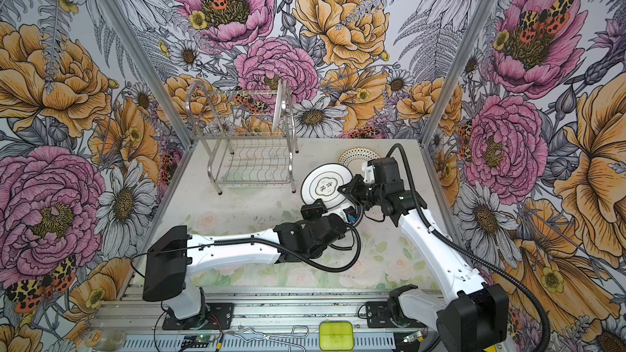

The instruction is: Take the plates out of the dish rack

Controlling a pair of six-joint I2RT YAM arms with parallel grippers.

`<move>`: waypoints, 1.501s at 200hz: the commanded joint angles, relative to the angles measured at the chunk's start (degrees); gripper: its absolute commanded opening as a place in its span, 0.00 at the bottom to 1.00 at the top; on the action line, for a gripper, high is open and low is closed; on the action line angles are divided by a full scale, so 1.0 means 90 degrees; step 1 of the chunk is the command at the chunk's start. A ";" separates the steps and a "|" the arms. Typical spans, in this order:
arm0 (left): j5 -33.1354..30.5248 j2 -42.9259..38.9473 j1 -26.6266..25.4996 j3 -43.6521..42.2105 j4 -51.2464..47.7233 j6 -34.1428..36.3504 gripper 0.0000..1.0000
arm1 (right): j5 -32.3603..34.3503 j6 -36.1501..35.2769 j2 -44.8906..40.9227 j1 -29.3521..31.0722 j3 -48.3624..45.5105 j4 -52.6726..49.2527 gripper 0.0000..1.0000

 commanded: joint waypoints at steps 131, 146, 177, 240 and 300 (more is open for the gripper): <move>0.1185 -0.0986 0.0488 -0.0279 -0.0361 -0.1699 0.77 | 0.0055 -0.0085 0.0741 -0.0766 -0.0118 0.1447 0.00; 0.1073 -0.1167 0.0599 -0.0308 -0.0614 -0.1972 0.78 | 0.0050 -0.0141 0.0907 -0.0778 -0.0160 0.1461 0.00; 0.1460 -0.1921 0.1104 -0.0405 -0.0961 -0.2664 0.85 | 0.0126 -0.0124 0.1077 -0.0781 -0.0471 0.1553 0.00; 0.2991 -0.3193 0.2776 -0.0127 -0.1027 -0.3698 0.99 | 0.0362 -0.0134 0.1313 -0.0779 -0.0918 0.1665 0.00; 0.3313 -0.2763 0.4084 0.0715 -0.0911 -0.4292 0.99 | 0.0517 -0.0142 0.1555 -0.0759 -0.1197 0.1799 0.00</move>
